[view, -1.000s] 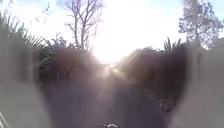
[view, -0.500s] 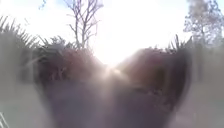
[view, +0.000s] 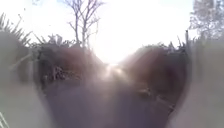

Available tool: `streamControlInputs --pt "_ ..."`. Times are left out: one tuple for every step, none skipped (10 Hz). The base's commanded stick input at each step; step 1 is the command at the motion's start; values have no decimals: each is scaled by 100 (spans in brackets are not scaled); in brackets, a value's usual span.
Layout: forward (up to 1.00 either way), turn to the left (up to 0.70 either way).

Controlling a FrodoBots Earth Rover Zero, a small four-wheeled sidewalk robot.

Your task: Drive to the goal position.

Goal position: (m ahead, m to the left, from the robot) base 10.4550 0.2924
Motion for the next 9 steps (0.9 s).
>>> streamControlInputs --pt "85 -34" --pt "85 -20" --pt "85 -12" --pt "85 -5" --pt "85 0" --pt "85 0" --pt "85 0" --pt "85 0" --pt "85 0"
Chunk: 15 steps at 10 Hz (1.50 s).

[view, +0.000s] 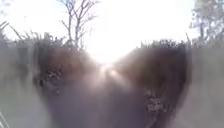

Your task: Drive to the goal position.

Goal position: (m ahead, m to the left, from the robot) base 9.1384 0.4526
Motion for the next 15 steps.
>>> streamControlInputs --pt "85 0" --pt "85 0" --pt "85 0" --pt "85 0" --pt "85 0" --pt "85 0" --pt "85 0" --pt "85 0" --pt "85 0" --pt "85 0" --pt "85 0" --pt "85 0" --pt "85 0" --pt "85 0" --pt "85 0"
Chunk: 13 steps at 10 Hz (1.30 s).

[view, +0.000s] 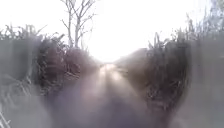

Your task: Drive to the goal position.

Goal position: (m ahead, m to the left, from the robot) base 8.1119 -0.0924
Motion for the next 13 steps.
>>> streamControlInputs --pt "85 0" --pt "85 0" --pt "85 0" --pt "85 -2" --pt "85 -13" --pt "85 -24" --pt "85 -33" --pt "85 -24" --pt "85 -15" --pt "85 0" --pt "85 0" --pt "85 0" --pt "85 0"
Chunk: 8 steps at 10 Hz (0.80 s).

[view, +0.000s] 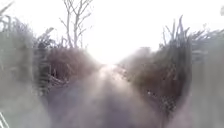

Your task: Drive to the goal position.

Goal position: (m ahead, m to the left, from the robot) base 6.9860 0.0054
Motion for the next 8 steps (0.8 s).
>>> streamControlInputs --pt "85 0" --pt "85 0" --pt "85 0" --pt "85 0" --pt "85 0" --pt "85 0" --pt "85 0" --pt "85 0"
